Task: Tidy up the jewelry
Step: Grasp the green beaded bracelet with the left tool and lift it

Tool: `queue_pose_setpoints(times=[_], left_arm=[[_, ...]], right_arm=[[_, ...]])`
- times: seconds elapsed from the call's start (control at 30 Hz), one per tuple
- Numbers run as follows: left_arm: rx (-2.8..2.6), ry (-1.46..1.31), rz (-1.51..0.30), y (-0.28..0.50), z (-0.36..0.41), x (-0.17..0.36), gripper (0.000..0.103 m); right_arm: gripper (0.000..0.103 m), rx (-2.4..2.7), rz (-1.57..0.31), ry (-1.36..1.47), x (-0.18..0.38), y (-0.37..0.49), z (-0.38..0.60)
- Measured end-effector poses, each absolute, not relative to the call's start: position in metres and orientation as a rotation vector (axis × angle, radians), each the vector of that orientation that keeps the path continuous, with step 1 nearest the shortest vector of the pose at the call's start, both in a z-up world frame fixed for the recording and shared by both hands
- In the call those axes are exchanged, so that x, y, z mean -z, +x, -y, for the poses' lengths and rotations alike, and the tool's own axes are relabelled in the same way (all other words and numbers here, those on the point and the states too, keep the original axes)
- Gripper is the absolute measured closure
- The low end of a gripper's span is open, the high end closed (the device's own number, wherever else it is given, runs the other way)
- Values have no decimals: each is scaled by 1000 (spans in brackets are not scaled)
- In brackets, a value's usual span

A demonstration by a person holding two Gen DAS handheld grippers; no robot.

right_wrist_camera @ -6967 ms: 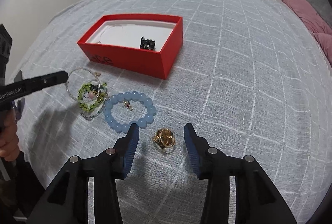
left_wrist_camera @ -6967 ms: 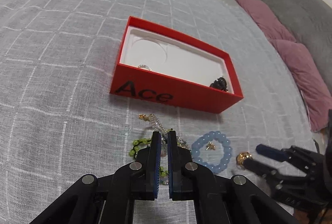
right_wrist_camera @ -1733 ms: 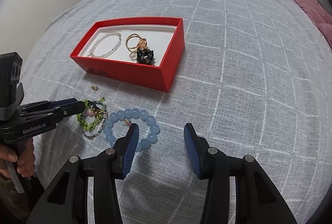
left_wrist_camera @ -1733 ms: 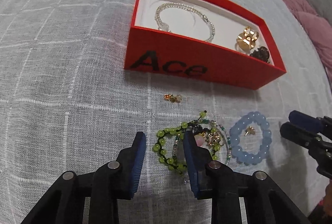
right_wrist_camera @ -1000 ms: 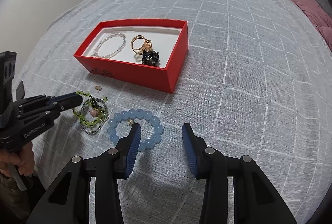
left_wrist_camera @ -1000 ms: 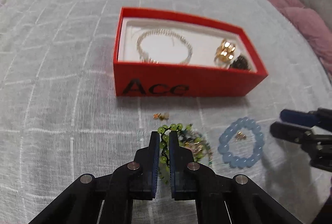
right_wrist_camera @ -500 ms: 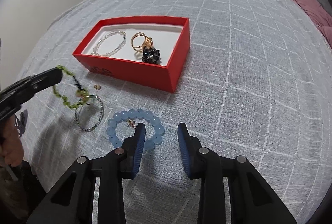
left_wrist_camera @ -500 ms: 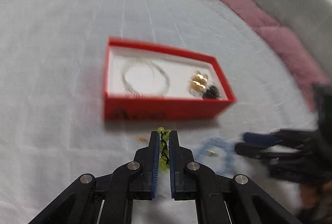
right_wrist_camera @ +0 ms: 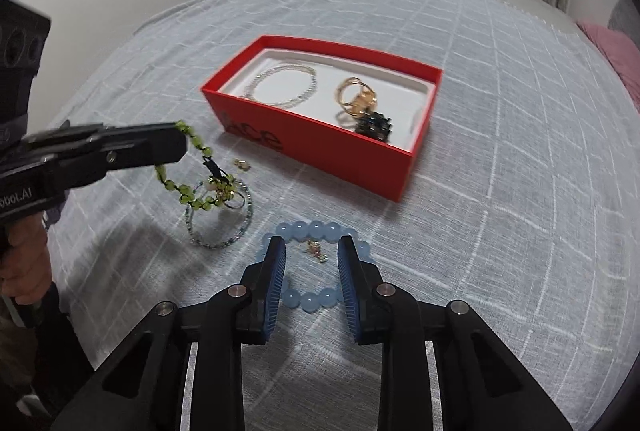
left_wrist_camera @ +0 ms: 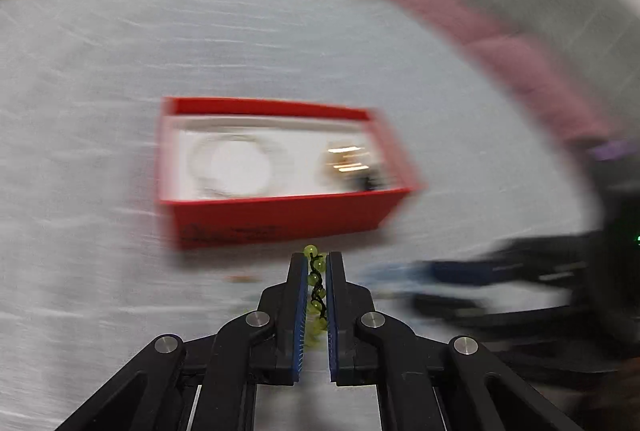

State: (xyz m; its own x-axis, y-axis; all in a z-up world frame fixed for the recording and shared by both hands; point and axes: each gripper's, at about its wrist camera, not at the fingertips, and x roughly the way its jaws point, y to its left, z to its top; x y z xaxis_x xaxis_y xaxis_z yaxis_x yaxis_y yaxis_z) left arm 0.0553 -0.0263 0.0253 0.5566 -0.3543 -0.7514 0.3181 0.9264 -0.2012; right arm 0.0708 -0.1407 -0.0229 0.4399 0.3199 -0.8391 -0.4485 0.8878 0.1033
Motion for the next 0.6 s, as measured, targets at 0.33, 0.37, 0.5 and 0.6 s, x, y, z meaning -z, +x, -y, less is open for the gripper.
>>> queue_pose_setpoints(times=[0.33, 0.37, 0.5, 0.6], left_arm=[[432, -37, -1085, 64, 36, 7, 100], [508, -87, -1050, 59, 36, -3, 100], [611, -113, -903, 45, 37, -36, 100], [514, -162, -1004, 63, 25, -15, 100]], right_arm=[[74, -492, -1016, -150, 27, 70, 137], [74, -499, -1012, -162, 27, 68, 134], [74, -528, -992, -173, 24, 66, 130], [74, -504, -1003, -183, 26, 70, 132]])
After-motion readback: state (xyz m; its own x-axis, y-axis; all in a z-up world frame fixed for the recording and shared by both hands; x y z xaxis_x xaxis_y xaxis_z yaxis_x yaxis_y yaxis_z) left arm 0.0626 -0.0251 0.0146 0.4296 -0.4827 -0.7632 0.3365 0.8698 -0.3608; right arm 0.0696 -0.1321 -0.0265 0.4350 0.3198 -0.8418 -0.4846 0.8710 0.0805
